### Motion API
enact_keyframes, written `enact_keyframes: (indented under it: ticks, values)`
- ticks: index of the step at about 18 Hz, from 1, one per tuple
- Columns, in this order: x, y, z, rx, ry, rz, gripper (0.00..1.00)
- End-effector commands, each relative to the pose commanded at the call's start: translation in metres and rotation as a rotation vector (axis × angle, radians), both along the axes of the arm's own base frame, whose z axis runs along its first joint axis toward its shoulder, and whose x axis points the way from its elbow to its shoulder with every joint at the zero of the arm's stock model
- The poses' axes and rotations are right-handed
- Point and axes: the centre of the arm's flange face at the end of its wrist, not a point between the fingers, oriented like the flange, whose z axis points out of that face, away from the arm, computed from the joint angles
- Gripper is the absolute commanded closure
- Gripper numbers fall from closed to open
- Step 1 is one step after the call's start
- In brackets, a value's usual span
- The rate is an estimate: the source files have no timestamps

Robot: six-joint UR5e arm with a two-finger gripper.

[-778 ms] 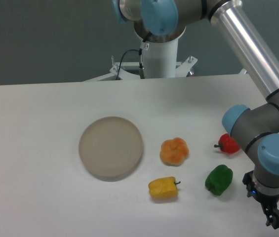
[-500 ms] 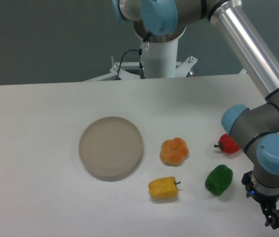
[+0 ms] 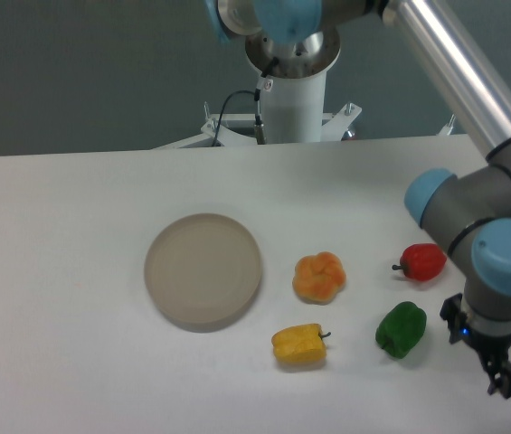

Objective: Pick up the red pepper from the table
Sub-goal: 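Raise the open gripper and move it above the small red pepper, then lower the gripper around the red pepper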

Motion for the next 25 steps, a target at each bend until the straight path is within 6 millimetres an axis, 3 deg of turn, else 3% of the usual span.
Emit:
enact_keyframes:
  ticks: [4,6,8,13,16,25]
  values:
    - [0.011,-0.027,0.009,-0.04,-0.07,-0.011,0.0]
    - [0.016,-0.031,0.007,-0.069,-0.076,-0.106,0.0]
    - [0.022,-0.039,0.003,-0.092,-0.088,-0.167,0.0]
    - [0.024,-0.084,-0.004,-0.112,-0.125,-0.166,0.0]
    - [0.031,-0.098,-0.023,-0.12,-0.158,-0.173,0.0]
    - [0.055,-0.106,-0.051,-0.122,-0.193,-0.17,0.0]
